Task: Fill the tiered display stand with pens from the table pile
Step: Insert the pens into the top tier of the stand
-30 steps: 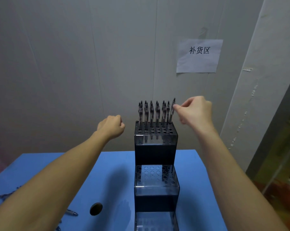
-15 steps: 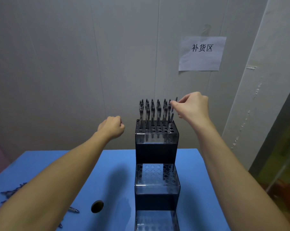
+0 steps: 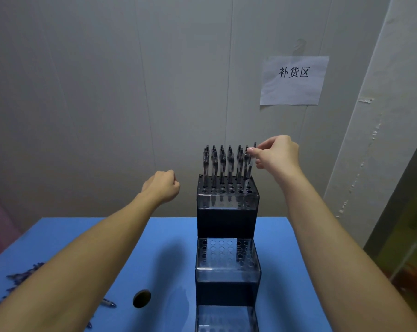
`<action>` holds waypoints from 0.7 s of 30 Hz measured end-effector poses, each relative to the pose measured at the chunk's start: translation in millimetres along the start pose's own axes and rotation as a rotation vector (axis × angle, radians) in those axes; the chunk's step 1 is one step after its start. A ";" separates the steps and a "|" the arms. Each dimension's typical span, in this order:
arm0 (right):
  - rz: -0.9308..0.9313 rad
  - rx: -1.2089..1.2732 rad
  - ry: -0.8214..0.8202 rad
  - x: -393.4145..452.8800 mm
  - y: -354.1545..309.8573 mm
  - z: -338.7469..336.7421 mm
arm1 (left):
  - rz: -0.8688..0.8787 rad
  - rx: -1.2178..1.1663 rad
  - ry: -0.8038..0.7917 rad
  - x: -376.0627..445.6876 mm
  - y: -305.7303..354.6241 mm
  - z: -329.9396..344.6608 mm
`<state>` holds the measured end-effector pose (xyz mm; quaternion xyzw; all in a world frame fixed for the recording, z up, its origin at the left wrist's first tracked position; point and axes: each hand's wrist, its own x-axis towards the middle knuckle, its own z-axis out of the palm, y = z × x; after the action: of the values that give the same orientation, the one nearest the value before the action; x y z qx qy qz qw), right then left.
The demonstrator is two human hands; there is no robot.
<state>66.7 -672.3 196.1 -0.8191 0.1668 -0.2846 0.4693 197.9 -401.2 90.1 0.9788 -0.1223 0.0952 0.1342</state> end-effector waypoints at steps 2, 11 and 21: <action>0.045 0.086 -0.037 -0.5 -0.2 -0.5 | -0.002 0.002 -0.001 0.2 0.5 -0.3; 0.048 0.229 -0.118 -1.8 -0.9 -8.4 | -0.013 0.002 -0.009 -0.5 1.8 -0.2; -0.082 -0.011 -0.215 -14.8 -3.0 -15.8 | -0.011 0.010 -0.042 -3.8 -1.3 3.7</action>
<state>45.3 -673.5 200.4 -0.8535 0.0832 -0.2134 0.4680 195.3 -400.3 85.4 0.9819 -0.1193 0.0743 0.1272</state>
